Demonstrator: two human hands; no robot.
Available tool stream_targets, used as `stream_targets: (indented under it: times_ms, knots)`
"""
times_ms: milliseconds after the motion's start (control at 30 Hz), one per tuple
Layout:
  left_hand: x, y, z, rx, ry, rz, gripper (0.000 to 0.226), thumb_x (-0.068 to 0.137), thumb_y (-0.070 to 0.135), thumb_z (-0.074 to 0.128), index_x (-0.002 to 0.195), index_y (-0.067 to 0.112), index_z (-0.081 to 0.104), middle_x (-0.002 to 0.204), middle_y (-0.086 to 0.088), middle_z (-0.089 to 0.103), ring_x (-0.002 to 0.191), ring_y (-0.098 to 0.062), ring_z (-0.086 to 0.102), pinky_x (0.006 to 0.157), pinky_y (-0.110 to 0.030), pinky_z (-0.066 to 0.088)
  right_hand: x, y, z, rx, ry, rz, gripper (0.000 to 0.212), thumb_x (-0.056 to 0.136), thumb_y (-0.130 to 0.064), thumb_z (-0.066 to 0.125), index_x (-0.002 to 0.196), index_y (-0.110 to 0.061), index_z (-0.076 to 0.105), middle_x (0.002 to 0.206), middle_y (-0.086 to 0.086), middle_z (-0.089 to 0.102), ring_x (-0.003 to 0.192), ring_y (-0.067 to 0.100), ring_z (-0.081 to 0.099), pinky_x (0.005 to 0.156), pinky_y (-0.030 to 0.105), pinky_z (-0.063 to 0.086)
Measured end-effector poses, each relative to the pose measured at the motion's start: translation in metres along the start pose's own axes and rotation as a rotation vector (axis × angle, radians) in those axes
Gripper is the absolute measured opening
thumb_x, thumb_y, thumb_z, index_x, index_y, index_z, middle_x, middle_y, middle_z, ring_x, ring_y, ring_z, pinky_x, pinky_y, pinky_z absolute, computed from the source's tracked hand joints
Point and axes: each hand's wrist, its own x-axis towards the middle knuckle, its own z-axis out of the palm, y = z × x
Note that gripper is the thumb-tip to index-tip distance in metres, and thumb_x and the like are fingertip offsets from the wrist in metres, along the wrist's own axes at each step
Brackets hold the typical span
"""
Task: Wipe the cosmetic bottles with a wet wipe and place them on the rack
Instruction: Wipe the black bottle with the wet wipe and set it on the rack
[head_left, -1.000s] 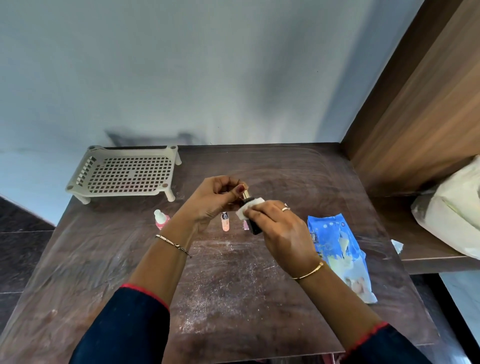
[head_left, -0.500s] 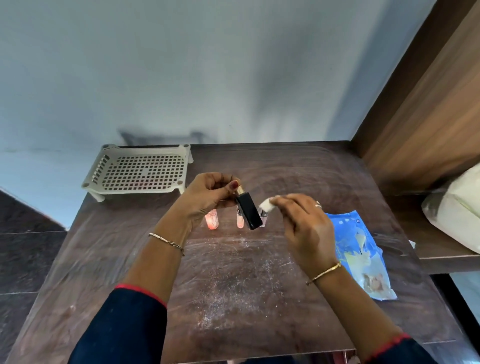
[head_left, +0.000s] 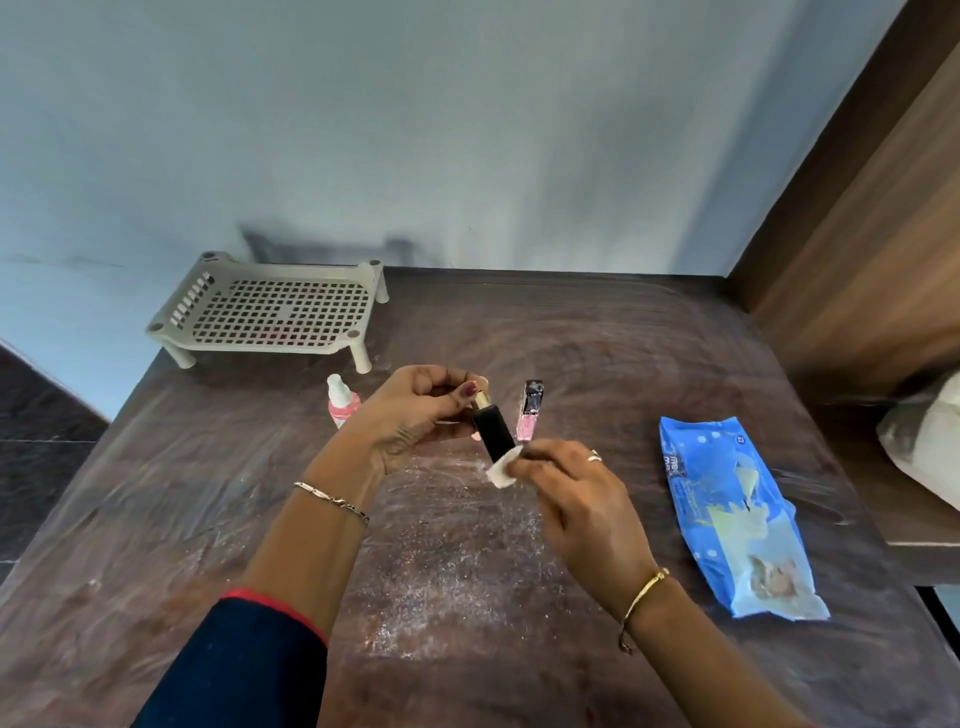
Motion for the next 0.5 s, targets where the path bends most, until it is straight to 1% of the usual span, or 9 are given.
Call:
stream_targets:
  times_ms: [67, 133, 200, 267, 333, 367, 400, 467, 500]
  knots:
    - [-0.001, -0.009, 0.003, -0.012, -0.034, 0.011, 0.022, 0.089, 0.007, 0.059, 0.109, -0.002, 0.064, 0.098, -0.013, 0.068, 0.087, -0.017, 0.067, 0.068, -0.027, 0.058, 0.012, 0.003, 0.006, 0.100, 0.062, 0.086, 0.026, 0.080, 0.005, 0.061, 0.098, -0.011, 0.071, 0.108, 0.002, 0.063, 0.093, 0.019, 0.062, 0.073, 0.034, 0.056]
    - [-0.002, -0.014, 0.006, -0.050, -0.041, 0.034, 0.018, 0.089, 0.007, 0.059, 0.104, 0.002, 0.066, 0.091, -0.009, 0.070, 0.084, -0.017, 0.067, 0.071, -0.029, 0.059, 0.029, 0.001, 0.010, 0.152, 0.087, 0.101, 0.027, 0.081, 0.006, 0.061, 0.098, -0.013, 0.071, 0.107, 0.000, 0.063, 0.094, 0.016, 0.062, 0.077, 0.032, 0.055]
    - [-0.002, -0.016, 0.005, -0.087, -0.028, 0.060, 0.020, 0.088, 0.007, 0.059, 0.106, 0.002, 0.066, 0.094, -0.009, 0.070, 0.087, -0.017, 0.068, 0.075, -0.032, 0.059, 0.038, -0.002, 0.014, 0.131, 0.098, 0.056, 0.022, 0.086, -0.004, 0.054, 0.098, -0.013, 0.071, 0.104, -0.001, 0.064, 0.093, 0.015, 0.061, 0.078, 0.029, 0.053]
    - [-0.003, -0.018, 0.004, -0.112, -0.027, 0.082, 0.021, 0.088, 0.006, 0.059, 0.108, 0.000, 0.065, 0.094, -0.008, 0.072, 0.087, -0.016, 0.068, 0.075, -0.031, 0.059, 0.036, -0.006, 0.015, 0.100, 0.127, 0.022, 0.027, 0.088, -0.015, 0.046, 0.097, -0.013, 0.072, 0.103, -0.001, 0.065, 0.092, 0.015, 0.061, 0.078, 0.026, 0.051]
    - [-0.005, -0.024, 0.004, -0.167, -0.041, 0.082, 0.021, 0.088, 0.003, 0.057, 0.107, -0.001, 0.065, 0.092, -0.008, 0.073, 0.085, -0.017, 0.070, 0.071, -0.030, 0.059, 0.023, -0.007, 0.015, 0.080, 0.144, 0.018, 0.019, 0.085, -0.008, 0.056, 0.094, -0.013, 0.072, 0.099, -0.002, 0.066, 0.088, 0.014, 0.061, 0.075, 0.024, 0.052]
    - [-0.006, -0.027, 0.002, -0.196, -0.046, 0.083, 0.020, 0.087, 0.002, 0.057, 0.105, -0.001, 0.066, 0.091, -0.009, 0.074, 0.085, -0.017, 0.070, 0.069, -0.030, 0.059, 0.014, -0.006, 0.015, 0.073, 0.134, 0.018, 0.019, 0.081, -0.001, 0.063, 0.092, -0.013, 0.072, 0.097, -0.003, 0.067, 0.086, 0.013, 0.062, 0.073, 0.025, 0.053]
    - [-0.007, -0.030, 0.000, -0.215, -0.043, 0.091, 0.019, 0.087, 0.001, 0.056, 0.104, 0.000, 0.066, 0.092, -0.009, 0.074, 0.085, -0.017, 0.071, 0.068, -0.029, 0.059, 0.006, -0.006, 0.016, 0.071, 0.107, 0.011, 0.024, 0.076, 0.005, 0.069, 0.091, -0.014, 0.072, 0.095, -0.004, 0.067, 0.084, 0.013, 0.062, 0.071, 0.028, 0.055]
    - [-0.008, -0.033, -0.004, -0.220, -0.041, 0.106, 0.019, 0.087, 0.001, 0.056, 0.103, 0.002, 0.067, 0.093, -0.009, 0.074, 0.087, -0.016, 0.071, 0.066, -0.028, 0.058, -0.004, -0.004, 0.018, 0.080, 0.052, -0.026, 0.029, 0.073, 0.008, 0.073, 0.092, -0.014, 0.072, 0.094, -0.004, 0.068, 0.083, 0.015, 0.064, 0.069, 0.033, 0.057]
    - [-0.009, -0.033, -0.005, -0.215, -0.047, 0.111, 0.019, 0.087, 0.001, 0.056, 0.103, 0.002, 0.067, 0.094, -0.009, 0.074, 0.088, -0.016, 0.071, 0.066, -0.028, 0.057, -0.003, -0.003, 0.018, 0.080, 0.047, -0.040, 0.028, 0.074, 0.006, 0.073, 0.093, -0.014, 0.072, 0.094, -0.004, 0.068, 0.083, 0.015, 0.064, 0.069, 0.034, 0.057]
